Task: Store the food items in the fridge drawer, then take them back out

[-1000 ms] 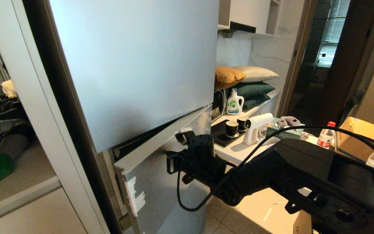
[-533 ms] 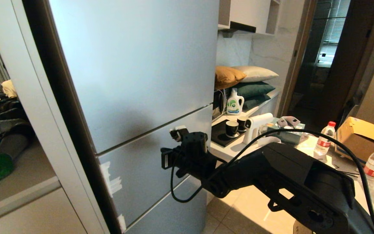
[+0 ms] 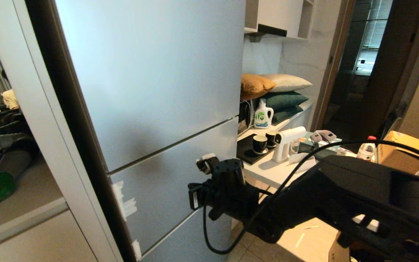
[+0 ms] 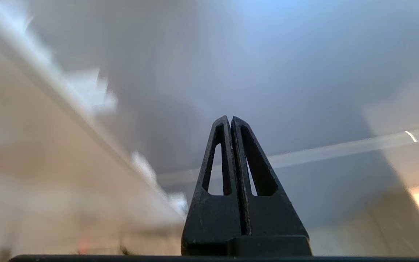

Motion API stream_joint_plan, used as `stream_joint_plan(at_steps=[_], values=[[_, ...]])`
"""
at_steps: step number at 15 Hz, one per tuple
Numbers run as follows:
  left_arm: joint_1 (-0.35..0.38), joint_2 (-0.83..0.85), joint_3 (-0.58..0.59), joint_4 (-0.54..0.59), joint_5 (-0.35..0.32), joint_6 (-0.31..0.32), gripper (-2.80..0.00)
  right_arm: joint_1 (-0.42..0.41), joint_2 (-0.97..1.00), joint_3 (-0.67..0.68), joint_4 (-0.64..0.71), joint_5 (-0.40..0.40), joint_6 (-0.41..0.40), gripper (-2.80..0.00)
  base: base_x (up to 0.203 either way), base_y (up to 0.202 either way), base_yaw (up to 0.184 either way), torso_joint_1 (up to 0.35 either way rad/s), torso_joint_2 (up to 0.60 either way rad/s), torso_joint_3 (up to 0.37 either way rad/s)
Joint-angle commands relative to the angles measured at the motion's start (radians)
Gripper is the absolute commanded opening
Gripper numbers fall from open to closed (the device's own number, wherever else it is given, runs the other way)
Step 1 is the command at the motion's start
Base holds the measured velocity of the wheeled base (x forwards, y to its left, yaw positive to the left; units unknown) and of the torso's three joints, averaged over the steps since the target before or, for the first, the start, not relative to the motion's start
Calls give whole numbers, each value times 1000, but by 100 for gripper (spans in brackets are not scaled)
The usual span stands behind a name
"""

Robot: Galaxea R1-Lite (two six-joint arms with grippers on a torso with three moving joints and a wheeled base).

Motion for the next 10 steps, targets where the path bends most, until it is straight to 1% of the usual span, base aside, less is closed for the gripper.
stream_joint_plan(at_steps=[1, 3, 5, 6, 7, 9, 10], values=[[0, 0, 11, -1, 0, 0, -280, 9, -315, 250, -10, -39, -31, -280, 0, 0, 0, 0, 0, 0], [0, 0, 11, -1, 0, 0, -280, 6, -578, 433, -4, -130, -81, -280, 0, 0, 0, 0, 0, 0], [0, 0, 11, -1, 0, 0, -280, -41, -864, 611, 5, -217, -138, -280, 0, 0, 0, 0, 0, 0], [-1, 0, 11, -1, 0, 0, -280, -103, -1014, 694, 21, -237, -166, -280, 0, 0, 0, 0, 0, 0], [0, 0, 11, -1, 0, 0, -280, -187, -1159, 766, 46, -236, -188, -280, 0, 0, 0, 0, 0, 0], [0, 0, 11, -1, 0, 0, -280, -411, -1437, 917, 133, -188, -222, -280, 0, 0, 0, 0, 0, 0], [0, 0, 11, -1, 0, 0, -280, -502, -1557, 991, 186, -152, -233, -280, 0, 0, 0, 0, 0, 0]])
